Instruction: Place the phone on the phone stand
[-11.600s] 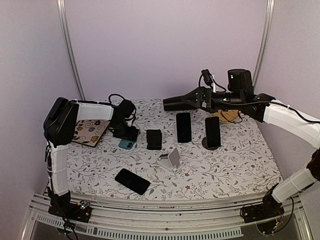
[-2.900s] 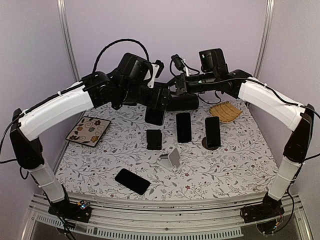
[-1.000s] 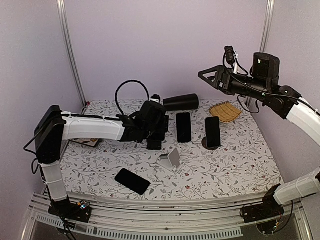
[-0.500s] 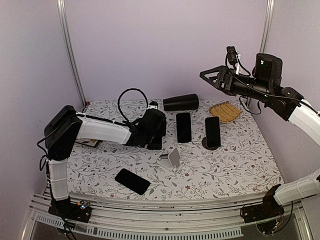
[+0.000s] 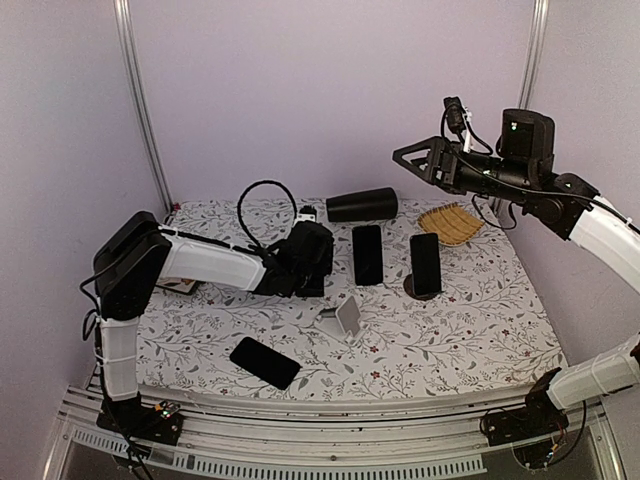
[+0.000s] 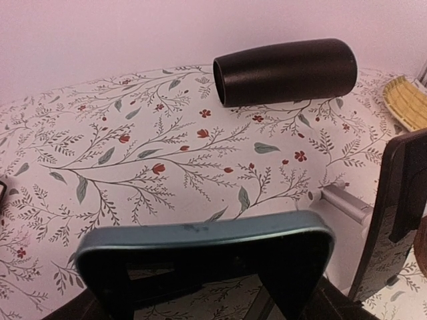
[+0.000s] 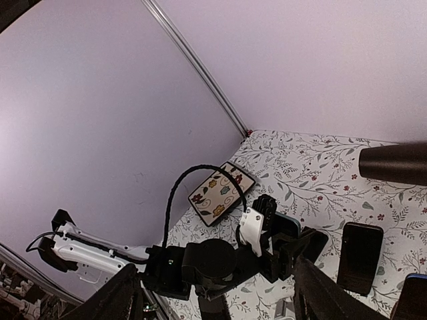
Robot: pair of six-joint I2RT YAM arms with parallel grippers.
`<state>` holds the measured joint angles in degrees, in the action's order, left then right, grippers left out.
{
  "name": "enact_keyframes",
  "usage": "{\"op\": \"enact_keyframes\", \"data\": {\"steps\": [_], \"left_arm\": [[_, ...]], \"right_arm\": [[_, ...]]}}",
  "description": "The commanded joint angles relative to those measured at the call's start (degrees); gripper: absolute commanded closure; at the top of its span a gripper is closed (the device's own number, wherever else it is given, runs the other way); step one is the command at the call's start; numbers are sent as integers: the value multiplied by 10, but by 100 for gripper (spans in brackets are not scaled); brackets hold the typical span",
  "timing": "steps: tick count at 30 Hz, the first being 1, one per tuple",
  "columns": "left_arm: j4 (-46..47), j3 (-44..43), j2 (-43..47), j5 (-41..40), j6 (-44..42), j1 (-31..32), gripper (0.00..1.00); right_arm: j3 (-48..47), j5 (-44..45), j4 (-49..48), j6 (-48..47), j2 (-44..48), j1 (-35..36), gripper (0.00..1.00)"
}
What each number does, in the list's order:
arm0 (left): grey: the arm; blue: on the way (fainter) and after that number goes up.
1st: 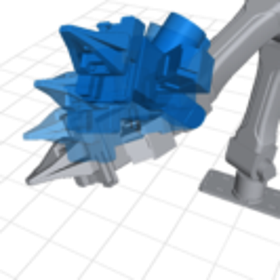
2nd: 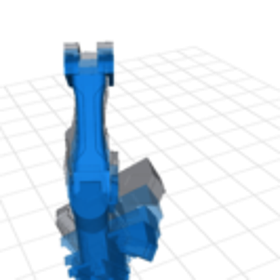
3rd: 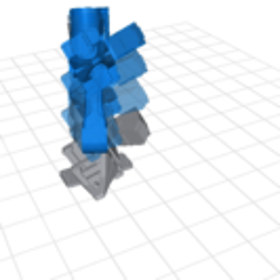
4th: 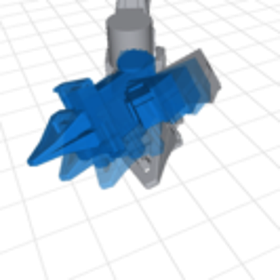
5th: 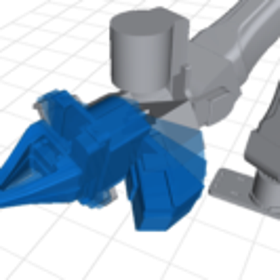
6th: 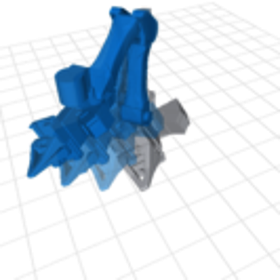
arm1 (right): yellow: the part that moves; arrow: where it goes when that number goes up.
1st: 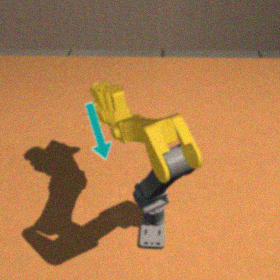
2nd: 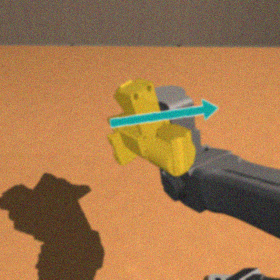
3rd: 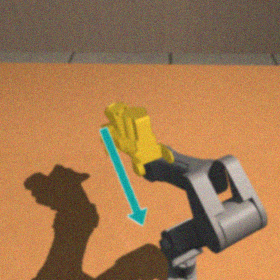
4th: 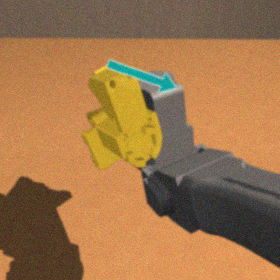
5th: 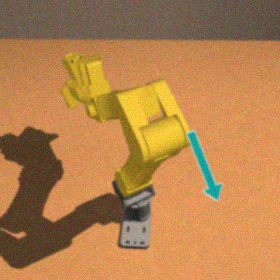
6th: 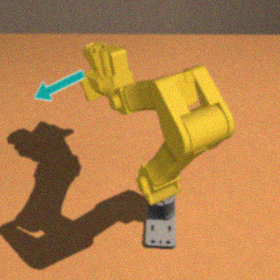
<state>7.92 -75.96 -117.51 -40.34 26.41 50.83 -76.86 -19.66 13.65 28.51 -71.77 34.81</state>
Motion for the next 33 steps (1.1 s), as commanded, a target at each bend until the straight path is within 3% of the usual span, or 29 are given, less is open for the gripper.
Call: {"op": "enact_keyframes", "data": {"steps": [1,16,29,33], "left_arm": [[26,2,-10,-9,10,-4,46],[29,12,-6,-6,19,-3,11],[23,23,9,-5,19,-1,14],[19,29,22,0,18,-1,7]], "right_arm": [[-15,-11,-12,-6,-5,-3,21],[-15,-18,-9,-5,-7,-3,21],[-7,-21,-4,-9,-2,-2,21],[-8,-22,9,-12,-1,-2,20]]}}
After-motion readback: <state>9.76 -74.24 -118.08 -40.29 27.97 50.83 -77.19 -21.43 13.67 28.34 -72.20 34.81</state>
